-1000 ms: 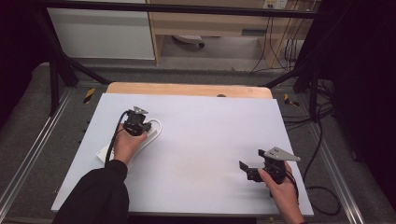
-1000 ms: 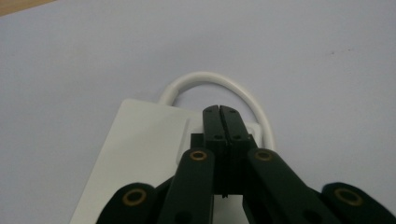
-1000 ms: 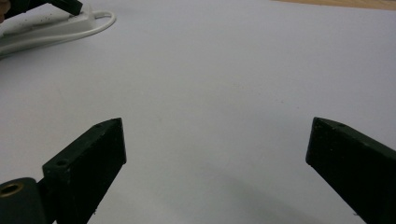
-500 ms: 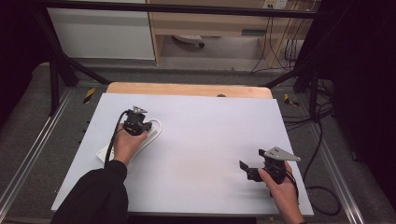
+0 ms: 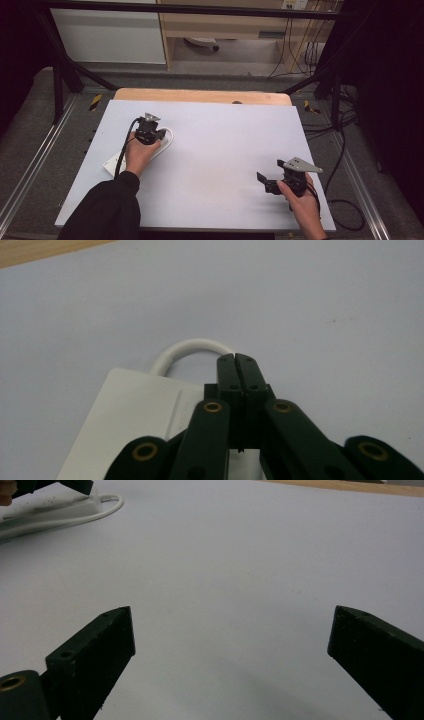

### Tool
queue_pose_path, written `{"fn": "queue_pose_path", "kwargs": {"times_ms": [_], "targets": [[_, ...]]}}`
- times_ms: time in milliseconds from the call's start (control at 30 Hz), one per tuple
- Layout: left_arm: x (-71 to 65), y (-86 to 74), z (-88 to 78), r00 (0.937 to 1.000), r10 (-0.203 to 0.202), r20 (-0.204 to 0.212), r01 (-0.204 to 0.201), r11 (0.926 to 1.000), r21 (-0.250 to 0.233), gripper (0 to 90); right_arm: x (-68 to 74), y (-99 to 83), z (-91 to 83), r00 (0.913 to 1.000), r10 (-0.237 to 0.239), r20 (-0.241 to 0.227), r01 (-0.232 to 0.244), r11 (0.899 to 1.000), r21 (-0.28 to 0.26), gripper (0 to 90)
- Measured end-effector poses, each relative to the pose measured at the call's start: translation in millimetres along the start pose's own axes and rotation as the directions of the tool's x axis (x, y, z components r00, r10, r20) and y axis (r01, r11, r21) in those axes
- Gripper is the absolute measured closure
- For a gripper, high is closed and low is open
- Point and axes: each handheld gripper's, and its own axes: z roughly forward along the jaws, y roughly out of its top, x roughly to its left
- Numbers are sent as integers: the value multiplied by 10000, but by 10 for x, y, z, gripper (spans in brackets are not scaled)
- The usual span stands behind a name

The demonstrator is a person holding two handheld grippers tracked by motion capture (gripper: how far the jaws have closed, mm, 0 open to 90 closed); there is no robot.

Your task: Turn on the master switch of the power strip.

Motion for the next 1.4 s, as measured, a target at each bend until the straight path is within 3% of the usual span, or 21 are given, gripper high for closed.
{"fn": "queue_pose_path", "kwargs": {"times_ms": [433, 633, 800, 1033, 1233, 1400], "targets": [[40, 6, -53, 9998, -187, 100, 191, 9991, -384, 900, 6, -3, 3, 10000, -35, 27, 35, 10000, 22, 52], [28, 23, -90, 9998, -182, -10, 181, 9968, -778, 824, 10, -2, 0, 10000, -75, 15, 75, 10000, 27, 52], [13, 48, -120, 9996, -192, 229, 220, 9912, -1303, 693, 5, -2, 0, 10000, -57, 14, 57, 10000, 6, 51], [27, 68, -201, 9951, -623, 771, 755, 9802, -1829, 467, 10, -3, 3, 10000, -78, 1, 78, 10000, 44, 49], [52, 81, -322, 9898, -850, 1143, 1090, 9686, -2236, 369, 13, -4, 8, 9999, -103, 5, 103, 9999, 68, 48], [35, 76, -412, 9901, -686, 1226, 961, 9671, -2355, 278, 13, -7, 12, 9999, -122, -16, 122, 9999, 118, 47]]}}
